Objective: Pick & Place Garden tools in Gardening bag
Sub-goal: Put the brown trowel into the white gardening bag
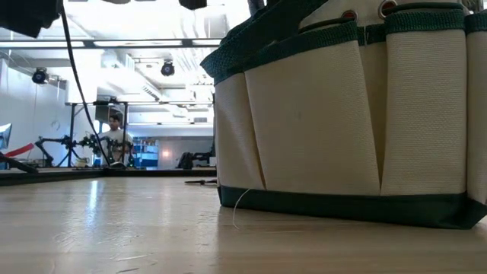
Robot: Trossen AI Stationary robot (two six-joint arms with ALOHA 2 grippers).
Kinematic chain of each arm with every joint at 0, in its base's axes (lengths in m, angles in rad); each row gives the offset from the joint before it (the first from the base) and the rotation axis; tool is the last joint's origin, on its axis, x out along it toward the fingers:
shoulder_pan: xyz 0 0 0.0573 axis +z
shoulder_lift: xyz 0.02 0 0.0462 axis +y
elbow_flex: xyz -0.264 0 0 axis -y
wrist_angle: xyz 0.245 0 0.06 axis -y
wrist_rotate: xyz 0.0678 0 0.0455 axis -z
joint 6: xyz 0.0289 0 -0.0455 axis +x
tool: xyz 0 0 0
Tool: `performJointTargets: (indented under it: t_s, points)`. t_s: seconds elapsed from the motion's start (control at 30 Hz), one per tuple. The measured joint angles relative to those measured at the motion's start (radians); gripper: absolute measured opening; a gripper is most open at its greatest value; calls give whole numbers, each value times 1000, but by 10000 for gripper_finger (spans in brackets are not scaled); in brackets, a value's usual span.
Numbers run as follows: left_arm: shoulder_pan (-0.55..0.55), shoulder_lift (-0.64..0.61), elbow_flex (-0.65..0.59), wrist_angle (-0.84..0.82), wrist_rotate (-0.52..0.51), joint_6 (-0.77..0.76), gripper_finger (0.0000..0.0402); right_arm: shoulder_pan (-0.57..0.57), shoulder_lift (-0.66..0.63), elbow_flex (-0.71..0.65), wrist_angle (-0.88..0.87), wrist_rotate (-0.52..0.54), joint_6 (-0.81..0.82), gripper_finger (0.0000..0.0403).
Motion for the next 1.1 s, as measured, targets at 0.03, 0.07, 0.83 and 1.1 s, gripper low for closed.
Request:
performJointTargets:
  t_s: [0.03,0.07,0.83,1.1]
  points:
    - [1,4,0,0,-2,5,69,0,0,0,0,0,0,56]
    - [4,7,0,0,-3,9,69,0,0,0,0,0,0,56]
    - [23,94,0,-1,-2,14,69,0,0,0,0,-2,0,56]
    - [21,102,0,-9,14,12,69,0,0,0,0,-5,0,56]
